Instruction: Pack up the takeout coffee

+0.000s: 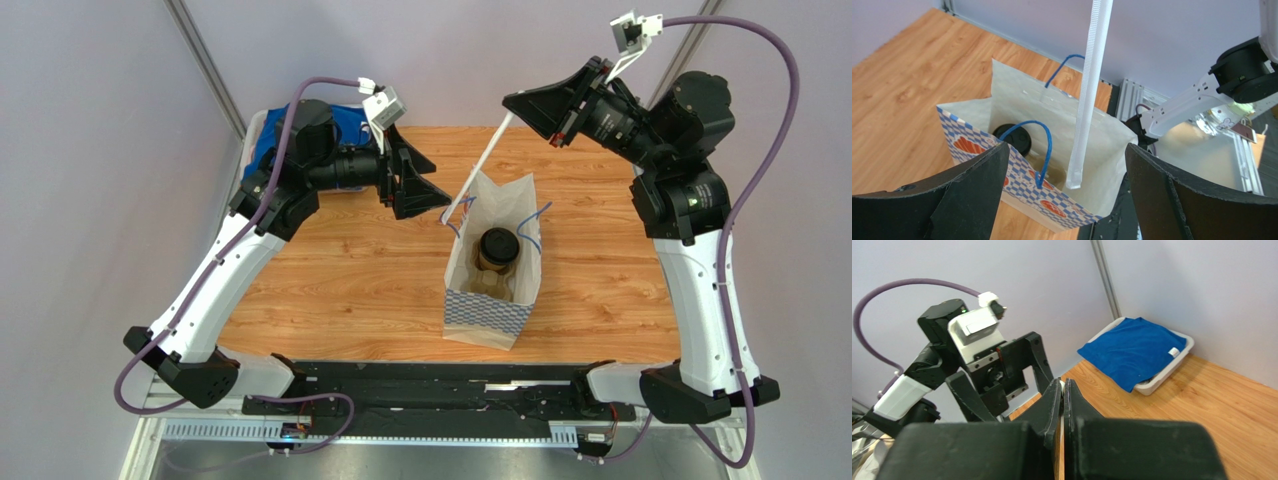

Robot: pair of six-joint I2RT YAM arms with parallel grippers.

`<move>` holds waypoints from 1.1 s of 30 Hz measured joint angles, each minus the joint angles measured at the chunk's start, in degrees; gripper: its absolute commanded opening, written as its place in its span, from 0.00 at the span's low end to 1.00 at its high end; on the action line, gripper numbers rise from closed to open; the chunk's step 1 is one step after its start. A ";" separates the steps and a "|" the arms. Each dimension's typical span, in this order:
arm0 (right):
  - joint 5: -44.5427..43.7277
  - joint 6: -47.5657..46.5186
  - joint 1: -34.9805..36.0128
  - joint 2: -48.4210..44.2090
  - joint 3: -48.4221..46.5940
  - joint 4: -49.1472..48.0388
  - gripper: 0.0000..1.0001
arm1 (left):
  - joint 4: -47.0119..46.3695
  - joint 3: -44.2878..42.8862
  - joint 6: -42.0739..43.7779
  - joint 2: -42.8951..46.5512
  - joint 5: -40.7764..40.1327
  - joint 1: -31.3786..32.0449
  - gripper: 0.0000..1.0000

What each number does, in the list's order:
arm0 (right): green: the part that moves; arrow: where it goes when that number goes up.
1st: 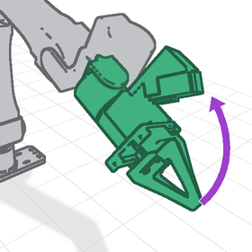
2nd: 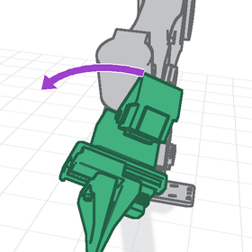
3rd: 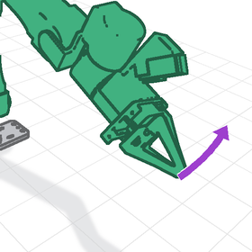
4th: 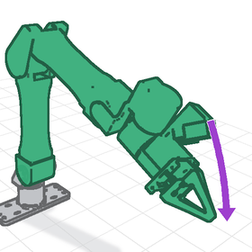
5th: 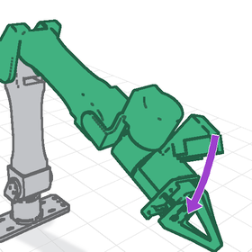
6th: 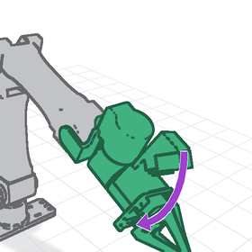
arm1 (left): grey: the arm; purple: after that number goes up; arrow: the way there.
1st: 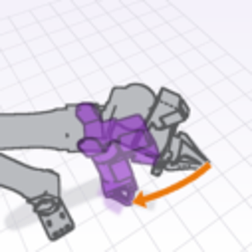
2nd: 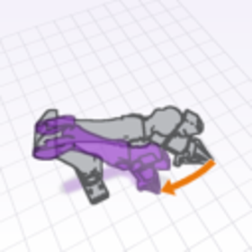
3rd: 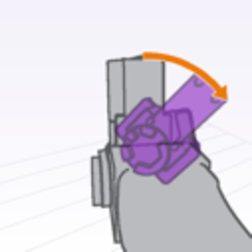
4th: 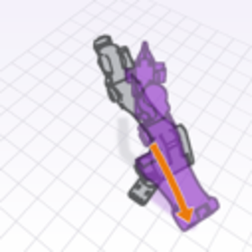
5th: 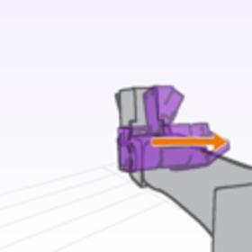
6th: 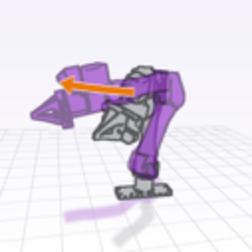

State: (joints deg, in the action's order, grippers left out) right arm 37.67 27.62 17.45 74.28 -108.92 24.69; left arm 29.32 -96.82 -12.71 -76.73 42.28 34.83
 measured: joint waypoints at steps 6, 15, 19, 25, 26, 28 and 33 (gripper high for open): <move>-2.14 -0.04 -5.62 -2.38 -1.90 2.69 0.00 | 0.57 -1.97 0.17 0.00 -0.22 -4.83 0.97; -5.22 -3.67 -9.99 -9.84 -1.09 8.00 0.00 | 1.07 -1.27 -0.07 0.09 -0.94 -13.70 0.98; -6.97 -6.32 -10.03 -11.85 0.09 10.84 0.00 | 1.81 -0.24 0.02 0.24 -2.99 -17.99 0.98; -9.70 -8.04 -10.03 -10.71 1.31 14.29 0.00 | 3.08 2.25 -0.35 0.55 -6.38 -22.84 0.98; -10.16 -8.04 -10.03 -10.34 1.66 14.60 0.00 | 3.06 2.82 -0.52 0.66 -6.73 -23.45 0.99; -10.82 -8.07 -10.03 -9.44 2.64 15.13 0.00 | 3.08 4.33 -0.90 1.01 -7.41 -24.52 0.99; -11.28 -8.04 -10.03 -5.99 3.69 17.40 0.00 | 3.06 6.23 -1.22 1.44 -8.41 -25.24 0.99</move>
State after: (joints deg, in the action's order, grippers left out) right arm 26.39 19.57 7.42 68.29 -105.23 42.09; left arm 32.38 -90.59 -13.93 -75.29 33.87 9.58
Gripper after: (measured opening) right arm 0.014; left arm 0.986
